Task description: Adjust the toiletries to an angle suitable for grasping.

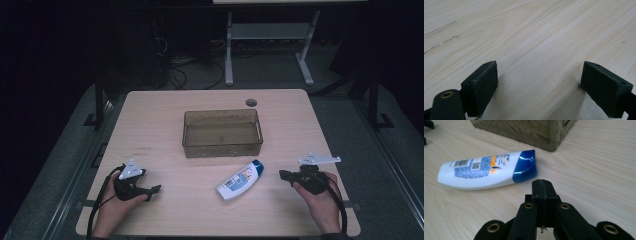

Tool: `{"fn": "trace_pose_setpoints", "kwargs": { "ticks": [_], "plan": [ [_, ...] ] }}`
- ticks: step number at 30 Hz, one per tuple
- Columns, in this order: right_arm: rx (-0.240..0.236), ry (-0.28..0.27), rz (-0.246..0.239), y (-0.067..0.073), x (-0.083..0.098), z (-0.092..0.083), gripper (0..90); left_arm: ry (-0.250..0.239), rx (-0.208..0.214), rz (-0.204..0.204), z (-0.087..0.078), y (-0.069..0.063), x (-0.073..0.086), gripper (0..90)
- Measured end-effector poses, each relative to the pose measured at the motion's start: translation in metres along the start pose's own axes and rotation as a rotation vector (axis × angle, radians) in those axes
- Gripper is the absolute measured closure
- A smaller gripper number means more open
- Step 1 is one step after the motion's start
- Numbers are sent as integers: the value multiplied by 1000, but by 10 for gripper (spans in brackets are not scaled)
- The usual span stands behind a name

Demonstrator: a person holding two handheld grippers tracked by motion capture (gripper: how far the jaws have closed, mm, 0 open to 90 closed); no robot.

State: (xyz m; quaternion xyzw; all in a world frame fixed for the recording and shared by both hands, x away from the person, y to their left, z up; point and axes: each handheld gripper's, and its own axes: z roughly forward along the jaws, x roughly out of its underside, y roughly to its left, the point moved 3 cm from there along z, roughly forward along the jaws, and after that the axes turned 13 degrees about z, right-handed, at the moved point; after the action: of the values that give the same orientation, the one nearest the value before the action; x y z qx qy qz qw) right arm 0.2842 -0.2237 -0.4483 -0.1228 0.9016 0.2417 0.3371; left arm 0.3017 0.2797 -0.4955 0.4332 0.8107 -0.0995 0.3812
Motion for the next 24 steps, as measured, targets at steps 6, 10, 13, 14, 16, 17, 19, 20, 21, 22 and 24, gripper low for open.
{"fn": "trace_pose_setpoints", "kwargs": {
  "ticks": [6, 10, 13, 14, 16, 17, 19, 20, 21, 22, 24],
  "plan": [
    [-28, 7, -18, 9, -6, 7, 900, -1, 1, -1, 0, 0, 0, 133],
    [-46, 11, -27, 15, -10, 13, 900, -1, 2, -1, 0, 0, 0, 133],
    [-53, 15, -35, 18, -13, 16, 900, -1, 2, -2, 0, 0, 0, 133],
    [-64, 19, -44, 22, -15, 20, 900, -2, 1, -3, 0, 0, 0, 133],
    [-73, 19, -53, 25, -17, 23, 900, -3, 1, -3, 0, 0, 0, 133],
    [-79, 20, -57, 27, -18, 24, 900, -4, 0, -3, 0, 0, 0, 133],
    [-87, 23, -64, 31, -19, 28, 900, -4, 0, -2, 0, 0, 0, 133],
    [-91, 26, -65, 33, -20, 29, 900, -4, 0, -2, 0, 0, 0, 133],
    [-94, 31, -62, 35, -21, 31, 900, -4, 1, -2, 0, 0, 0, 133],
    [-99, 29, -69, 36, -22, 33, 900, -4, 1, -2, 0, 0, 0, 133],
    [-112, 31, -73, 40, -24, 36, 900, -4, 1, -2, 0, 0, 0, 133]
  ]
}}
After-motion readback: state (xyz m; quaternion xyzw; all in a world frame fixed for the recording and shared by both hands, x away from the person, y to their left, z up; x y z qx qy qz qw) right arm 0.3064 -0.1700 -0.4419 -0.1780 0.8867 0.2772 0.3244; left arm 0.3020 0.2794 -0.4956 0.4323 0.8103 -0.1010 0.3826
